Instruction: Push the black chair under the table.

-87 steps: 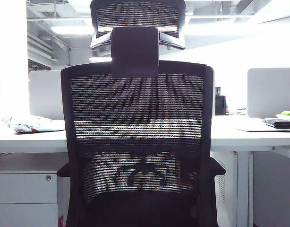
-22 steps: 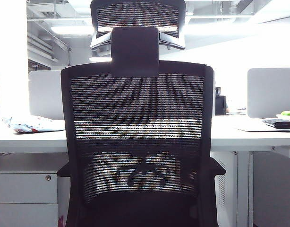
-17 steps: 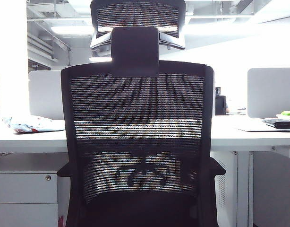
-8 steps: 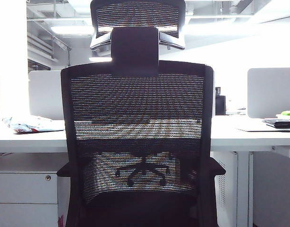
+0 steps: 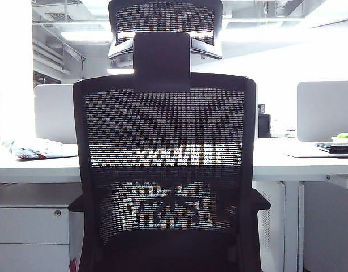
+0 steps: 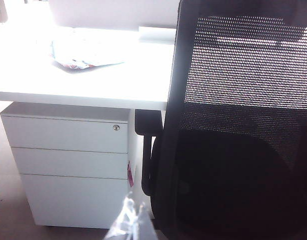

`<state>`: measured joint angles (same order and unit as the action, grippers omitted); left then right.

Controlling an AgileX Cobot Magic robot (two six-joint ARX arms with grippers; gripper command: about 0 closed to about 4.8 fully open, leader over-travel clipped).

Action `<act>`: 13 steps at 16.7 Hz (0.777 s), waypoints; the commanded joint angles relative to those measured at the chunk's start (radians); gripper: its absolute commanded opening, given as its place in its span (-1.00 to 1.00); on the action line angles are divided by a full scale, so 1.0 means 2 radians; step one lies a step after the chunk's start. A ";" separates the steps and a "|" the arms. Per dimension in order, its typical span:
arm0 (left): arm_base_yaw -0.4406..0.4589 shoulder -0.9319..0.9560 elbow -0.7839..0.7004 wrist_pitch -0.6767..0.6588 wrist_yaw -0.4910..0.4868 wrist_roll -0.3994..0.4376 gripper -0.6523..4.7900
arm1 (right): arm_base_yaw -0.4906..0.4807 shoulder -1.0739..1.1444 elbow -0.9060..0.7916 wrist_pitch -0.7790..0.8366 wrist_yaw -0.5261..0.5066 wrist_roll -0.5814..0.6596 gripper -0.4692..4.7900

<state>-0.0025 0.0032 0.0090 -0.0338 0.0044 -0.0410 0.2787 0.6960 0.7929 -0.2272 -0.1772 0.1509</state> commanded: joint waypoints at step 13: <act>-0.001 0.000 0.000 0.006 0.000 0.002 -0.78 | -0.163 -0.282 -0.291 0.037 0.048 0.005 -0.84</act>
<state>-0.0036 0.0036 0.0090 -0.0338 0.0044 -0.0410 -0.0483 0.1337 0.2237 -0.2291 -0.0826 0.1238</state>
